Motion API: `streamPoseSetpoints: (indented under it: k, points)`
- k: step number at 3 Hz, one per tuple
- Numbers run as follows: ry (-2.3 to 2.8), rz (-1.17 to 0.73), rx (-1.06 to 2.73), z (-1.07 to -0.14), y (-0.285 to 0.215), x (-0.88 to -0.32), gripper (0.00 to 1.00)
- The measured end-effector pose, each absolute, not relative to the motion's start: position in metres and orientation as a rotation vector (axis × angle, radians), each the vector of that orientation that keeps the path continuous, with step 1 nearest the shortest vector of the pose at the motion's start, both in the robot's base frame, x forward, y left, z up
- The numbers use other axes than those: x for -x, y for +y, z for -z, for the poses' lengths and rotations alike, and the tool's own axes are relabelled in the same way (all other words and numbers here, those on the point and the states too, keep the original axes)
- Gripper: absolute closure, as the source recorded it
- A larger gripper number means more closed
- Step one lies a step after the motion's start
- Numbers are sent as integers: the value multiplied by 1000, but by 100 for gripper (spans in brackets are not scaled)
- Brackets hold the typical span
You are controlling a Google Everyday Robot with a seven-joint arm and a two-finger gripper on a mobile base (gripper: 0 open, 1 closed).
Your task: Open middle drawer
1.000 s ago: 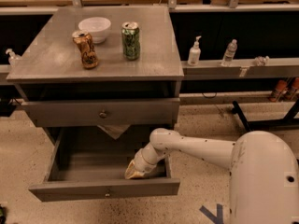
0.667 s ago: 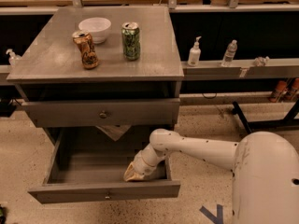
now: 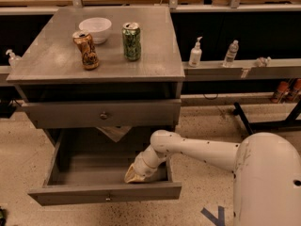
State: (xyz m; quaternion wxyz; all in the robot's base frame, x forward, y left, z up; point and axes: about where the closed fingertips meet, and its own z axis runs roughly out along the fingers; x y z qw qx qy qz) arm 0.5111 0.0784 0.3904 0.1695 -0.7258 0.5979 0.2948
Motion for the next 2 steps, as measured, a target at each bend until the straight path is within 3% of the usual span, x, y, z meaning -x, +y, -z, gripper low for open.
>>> streamPoseSetpoints:
  k: [2]
  points:
    - [1699,-837,2063,-390,78,-512,100]
